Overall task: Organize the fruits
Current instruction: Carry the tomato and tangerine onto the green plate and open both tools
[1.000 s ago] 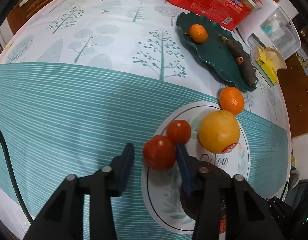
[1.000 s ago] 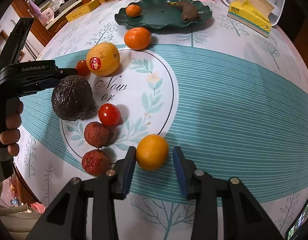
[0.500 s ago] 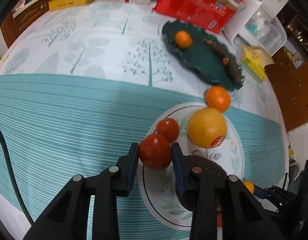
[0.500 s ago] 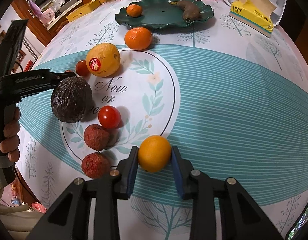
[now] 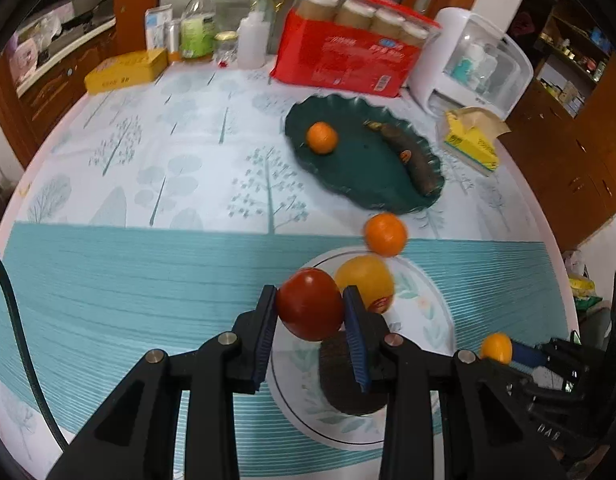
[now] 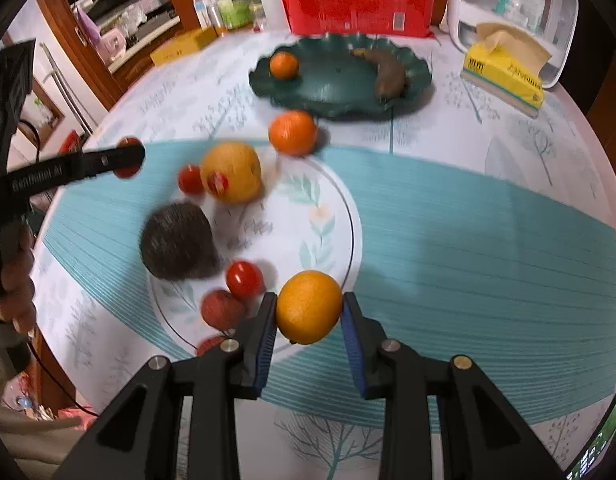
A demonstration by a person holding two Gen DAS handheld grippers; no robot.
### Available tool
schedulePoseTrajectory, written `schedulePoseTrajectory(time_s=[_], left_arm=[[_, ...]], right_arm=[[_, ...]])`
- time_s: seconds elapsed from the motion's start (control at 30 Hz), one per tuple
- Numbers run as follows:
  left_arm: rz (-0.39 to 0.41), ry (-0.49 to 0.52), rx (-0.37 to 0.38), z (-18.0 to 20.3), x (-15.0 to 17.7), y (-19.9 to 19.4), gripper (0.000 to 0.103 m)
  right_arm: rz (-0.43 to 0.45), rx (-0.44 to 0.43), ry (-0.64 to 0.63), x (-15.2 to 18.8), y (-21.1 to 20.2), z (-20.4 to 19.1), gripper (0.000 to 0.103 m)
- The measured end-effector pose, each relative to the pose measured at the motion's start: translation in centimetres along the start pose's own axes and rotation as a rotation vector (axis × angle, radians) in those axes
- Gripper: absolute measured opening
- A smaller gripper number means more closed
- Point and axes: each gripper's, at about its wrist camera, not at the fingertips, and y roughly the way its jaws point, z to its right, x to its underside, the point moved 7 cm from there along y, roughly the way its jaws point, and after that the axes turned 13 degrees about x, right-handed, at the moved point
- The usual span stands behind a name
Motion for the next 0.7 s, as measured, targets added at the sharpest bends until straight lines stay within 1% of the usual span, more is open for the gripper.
schedulePoseTrajectory(time_s=[0.13,0.23,0.3,0.37,0.5,0.63,0.7], left_arm=[[0.013,0.064,0.003,2.0,-2.0,-1.6,0.032],[0.014,0.107,0.008,3.5,-4.6,-3.0,0.032],[0.021,0.127,0.011,4.3,-6.4,-3.9,0.032],[0.033,0.155,0.005,5.1,-8.7,-4.8,0.032],[0.054,0.191,-0.002,6.8,-13.5,-6.4,0.032],[0.078,0.235,-0.032,8.3,-17.8,-7.1,0.032],[0.083,0.248,-0.045,8.7,-19.3,-7.0,0.032]], right_arm=[[0.047,-0.011,0.004,-2.8,-2.3,0.6,0.032],[0.101,-0.007,-0.001,-5.9,-4.6,1.4,0.032],[0.146,-0.002,0.004,-8.6,-6.4,2.2,0.032],[0.182,-0.003,0.014,-10.8,-8.0,2.9,0.032],[0.271,0.000,0.041,-16.7,-11.9,4.6,0.032],[0.340,0.018,0.065,-21.7,-14.5,5.8,0.032],[0.362,0.026,0.076,-23.8,-15.1,6.2,0.032]])
